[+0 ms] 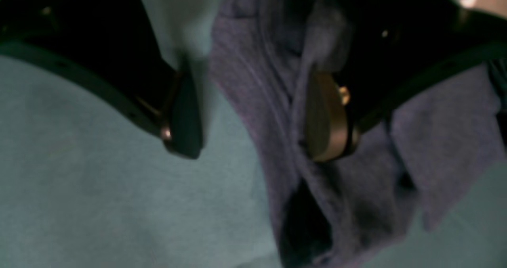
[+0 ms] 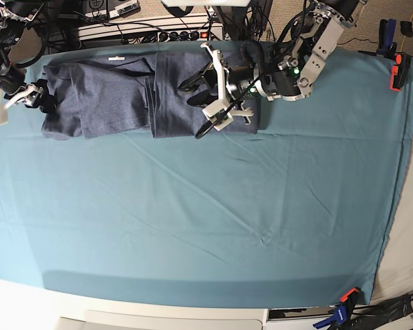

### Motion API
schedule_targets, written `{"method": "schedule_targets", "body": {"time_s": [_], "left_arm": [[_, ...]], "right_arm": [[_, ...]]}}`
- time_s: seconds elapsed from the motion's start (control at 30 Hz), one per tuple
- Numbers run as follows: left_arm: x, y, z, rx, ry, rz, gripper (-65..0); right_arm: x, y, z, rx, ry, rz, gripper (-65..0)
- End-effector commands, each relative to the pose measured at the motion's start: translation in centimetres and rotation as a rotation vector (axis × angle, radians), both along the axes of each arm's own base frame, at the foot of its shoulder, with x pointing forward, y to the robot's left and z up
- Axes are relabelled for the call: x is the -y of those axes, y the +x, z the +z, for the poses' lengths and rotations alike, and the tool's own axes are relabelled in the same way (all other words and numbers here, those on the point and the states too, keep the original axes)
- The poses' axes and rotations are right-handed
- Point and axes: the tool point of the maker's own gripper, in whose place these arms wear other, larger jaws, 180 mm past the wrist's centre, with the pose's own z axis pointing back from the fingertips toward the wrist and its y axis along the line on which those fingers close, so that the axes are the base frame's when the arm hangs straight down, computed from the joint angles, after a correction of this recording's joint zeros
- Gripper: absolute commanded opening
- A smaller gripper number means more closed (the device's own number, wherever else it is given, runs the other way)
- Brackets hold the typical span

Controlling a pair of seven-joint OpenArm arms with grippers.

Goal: Fold the T-shirt properly

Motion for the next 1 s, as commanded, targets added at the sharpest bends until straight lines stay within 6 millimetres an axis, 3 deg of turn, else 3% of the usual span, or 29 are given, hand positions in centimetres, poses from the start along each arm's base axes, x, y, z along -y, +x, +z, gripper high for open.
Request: {"method": "schedule_targets", "body": {"time_s": [0.0, 0.4, 0.83, 0.9, 0.97], "left_arm": [[0.4, 0.5, 1.4, 0.028, -0.051, 0.005, -43.7], [0.4, 0.5, 1.4, 0.028, -0.051, 0.005, -43.7], [0.4, 0.5, 1.4, 0.028, -0.051, 0.005, -43.7], [0.4, 0.5, 1.4, 0.028, -0.051, 0.005, -43.7], [0.4, 0.5, 1.4, 0.028, -0.051, 0.005, -43.7]], "right_arm": [[-0.2, -0.6, -0.3, -0.046, 0.001, 0.018, -23.4], [-3.1, -0.9, 0.5, -0.035, 0.165, 0.083, -23.4], [-3.3, -0.7, 0.9, -0.015, 0.182, 0.083, -24.5], [-3.3, -0.7, 0.9, -0.015, 0.182, 0.083, -32.6], [-3.3, -0.7, 0.9, -0.015, 0.182, 0.083, -47.2]]}}
